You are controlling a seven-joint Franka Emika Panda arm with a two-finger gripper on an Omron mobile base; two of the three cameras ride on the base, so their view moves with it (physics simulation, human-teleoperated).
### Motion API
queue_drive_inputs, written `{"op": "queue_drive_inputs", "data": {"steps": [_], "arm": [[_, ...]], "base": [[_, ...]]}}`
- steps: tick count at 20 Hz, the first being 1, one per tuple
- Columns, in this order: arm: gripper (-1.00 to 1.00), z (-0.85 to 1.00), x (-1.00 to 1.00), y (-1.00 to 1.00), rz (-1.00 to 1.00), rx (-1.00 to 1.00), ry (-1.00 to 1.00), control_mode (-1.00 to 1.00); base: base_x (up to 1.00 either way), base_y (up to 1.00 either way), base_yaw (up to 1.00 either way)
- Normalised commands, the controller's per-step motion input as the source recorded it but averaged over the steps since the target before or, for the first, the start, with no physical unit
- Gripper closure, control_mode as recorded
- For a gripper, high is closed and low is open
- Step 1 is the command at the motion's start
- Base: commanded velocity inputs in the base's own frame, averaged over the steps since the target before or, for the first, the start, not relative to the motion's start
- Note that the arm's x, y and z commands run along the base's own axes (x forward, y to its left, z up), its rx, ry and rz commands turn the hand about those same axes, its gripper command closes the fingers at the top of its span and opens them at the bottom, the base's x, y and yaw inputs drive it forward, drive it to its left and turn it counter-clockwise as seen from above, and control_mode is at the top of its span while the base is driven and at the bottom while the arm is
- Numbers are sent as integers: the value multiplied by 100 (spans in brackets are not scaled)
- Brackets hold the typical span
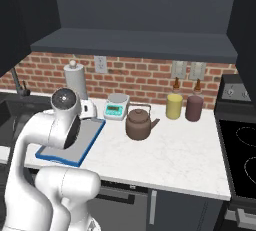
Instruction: Pick the kettle from the counter and place it on the tray. Then pick the mug from the cabinet and place it on the tray. Then close the cabinet doors.
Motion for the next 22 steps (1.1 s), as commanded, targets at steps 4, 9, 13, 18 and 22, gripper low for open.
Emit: {"op": "queue_drive_inputs", "data": {"steps": [4,9,13,18,22], "arm": [[100,-41,36,16,33,0,0,-100],[100,-44,46,19,28,0,0,-100],[100,-48,55,16,23,0,0,-100],[100,-46,65,18,11,0,0,-100],[100,-44,66,28,9,-1,0,-100]], "base": [[0,0,0],[0,0,0],[0,0,0],[0,0,0],[0,0,0]]}}
